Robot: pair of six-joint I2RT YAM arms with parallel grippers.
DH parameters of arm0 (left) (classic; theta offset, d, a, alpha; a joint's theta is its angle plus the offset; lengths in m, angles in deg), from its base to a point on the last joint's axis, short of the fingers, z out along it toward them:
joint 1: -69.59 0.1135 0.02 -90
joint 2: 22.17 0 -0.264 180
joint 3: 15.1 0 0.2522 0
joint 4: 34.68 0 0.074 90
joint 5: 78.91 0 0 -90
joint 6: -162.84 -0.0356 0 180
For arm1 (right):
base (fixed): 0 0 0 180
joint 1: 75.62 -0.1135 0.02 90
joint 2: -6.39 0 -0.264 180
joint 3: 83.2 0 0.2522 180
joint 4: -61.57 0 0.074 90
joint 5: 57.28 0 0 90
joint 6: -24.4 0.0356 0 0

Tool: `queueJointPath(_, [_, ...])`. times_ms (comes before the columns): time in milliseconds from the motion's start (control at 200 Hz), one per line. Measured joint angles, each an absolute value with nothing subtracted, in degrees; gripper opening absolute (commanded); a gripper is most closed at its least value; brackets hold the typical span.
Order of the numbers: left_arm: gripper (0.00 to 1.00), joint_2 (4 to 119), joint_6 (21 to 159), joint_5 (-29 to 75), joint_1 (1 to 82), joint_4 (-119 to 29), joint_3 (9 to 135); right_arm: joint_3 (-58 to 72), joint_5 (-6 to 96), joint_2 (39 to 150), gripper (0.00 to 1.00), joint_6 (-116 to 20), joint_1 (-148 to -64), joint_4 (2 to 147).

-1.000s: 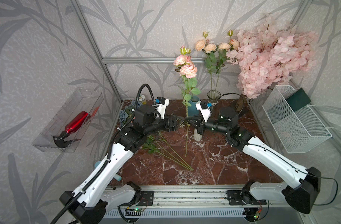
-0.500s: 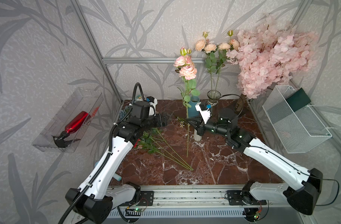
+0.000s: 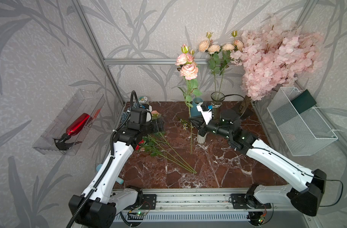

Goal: Place the pink flowers into the vase
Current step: Place the flower in the vase.

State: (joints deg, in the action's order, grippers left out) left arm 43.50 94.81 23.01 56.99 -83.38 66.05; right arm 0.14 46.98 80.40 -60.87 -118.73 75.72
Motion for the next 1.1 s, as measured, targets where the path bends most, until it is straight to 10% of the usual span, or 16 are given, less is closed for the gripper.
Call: queueJointPath(1100, [0.82,44.2,95.5,22.7,61.0,-83.5,65.8,0.3,33.6,82.1,0.0,-66.3,-121.4,67.8])
